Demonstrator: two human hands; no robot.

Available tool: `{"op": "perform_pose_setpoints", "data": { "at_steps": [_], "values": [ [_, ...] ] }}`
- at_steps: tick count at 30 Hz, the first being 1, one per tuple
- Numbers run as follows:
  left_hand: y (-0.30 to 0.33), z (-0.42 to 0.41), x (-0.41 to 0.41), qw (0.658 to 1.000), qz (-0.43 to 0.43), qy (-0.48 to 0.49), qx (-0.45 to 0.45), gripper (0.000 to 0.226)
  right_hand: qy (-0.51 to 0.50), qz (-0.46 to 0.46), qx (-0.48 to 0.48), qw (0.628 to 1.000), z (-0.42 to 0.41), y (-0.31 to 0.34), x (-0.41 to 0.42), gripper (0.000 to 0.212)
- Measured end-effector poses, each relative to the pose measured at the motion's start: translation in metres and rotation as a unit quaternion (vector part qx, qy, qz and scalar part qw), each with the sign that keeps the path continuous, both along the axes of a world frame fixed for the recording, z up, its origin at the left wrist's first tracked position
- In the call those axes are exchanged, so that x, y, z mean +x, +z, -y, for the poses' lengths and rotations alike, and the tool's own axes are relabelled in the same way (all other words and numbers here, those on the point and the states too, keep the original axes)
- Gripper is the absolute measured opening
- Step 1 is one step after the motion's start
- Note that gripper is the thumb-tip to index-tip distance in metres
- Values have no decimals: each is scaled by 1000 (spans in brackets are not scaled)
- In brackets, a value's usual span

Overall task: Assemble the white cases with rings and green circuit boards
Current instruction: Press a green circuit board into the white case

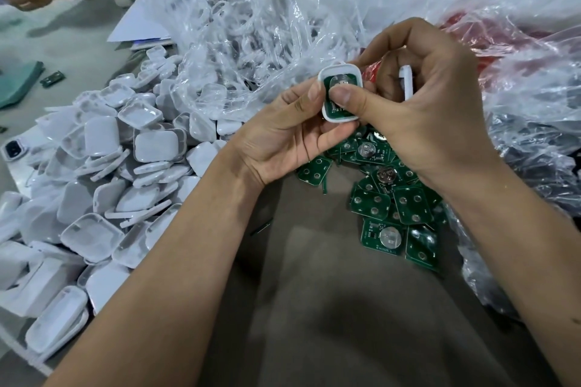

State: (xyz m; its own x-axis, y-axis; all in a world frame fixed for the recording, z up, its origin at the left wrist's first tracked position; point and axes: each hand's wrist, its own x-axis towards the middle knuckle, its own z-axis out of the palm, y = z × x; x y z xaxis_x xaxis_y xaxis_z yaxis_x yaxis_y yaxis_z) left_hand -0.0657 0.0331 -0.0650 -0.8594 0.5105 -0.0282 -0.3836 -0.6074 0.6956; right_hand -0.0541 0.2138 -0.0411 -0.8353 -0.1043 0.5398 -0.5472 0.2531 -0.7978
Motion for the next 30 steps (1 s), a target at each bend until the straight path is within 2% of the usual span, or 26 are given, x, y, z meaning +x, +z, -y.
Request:
{"op": "perform_pose_setpoints", "data": {
  "at_steps": [6,10,14,17,20,23,26,30],
  "values": [
    [1,1,1,1000,-2,-7,21,61,10,11,-17,1000,-2,1,0,40],
    [2,1,2,998,-17,-32,54,58,83,116,-178,974,-6,4,-3,19],
    [3,2,1,997,-26,-30,70,53,114,188,-256,941,-13,5,-10,19],
    [3,2,0,997,-23,-3,69,55,133,192,-252,939,-17,1,-13,12],
    [2,3,-1,997,-13,32,74,57,129,182,-240,945,-19,-3,-16,34],
    [2,3,-2,995,-10,65,69,57,136,171,-240,946,-18,-2,-14,41],
    [2,2,-3,995,-11,77,59,54,122,165,-251,946,-15,0,-13,34],
    [1,1,-3,995,-26,80,52,52,118,145,-218,958,-14,-1,-13,23]
  ]
}}
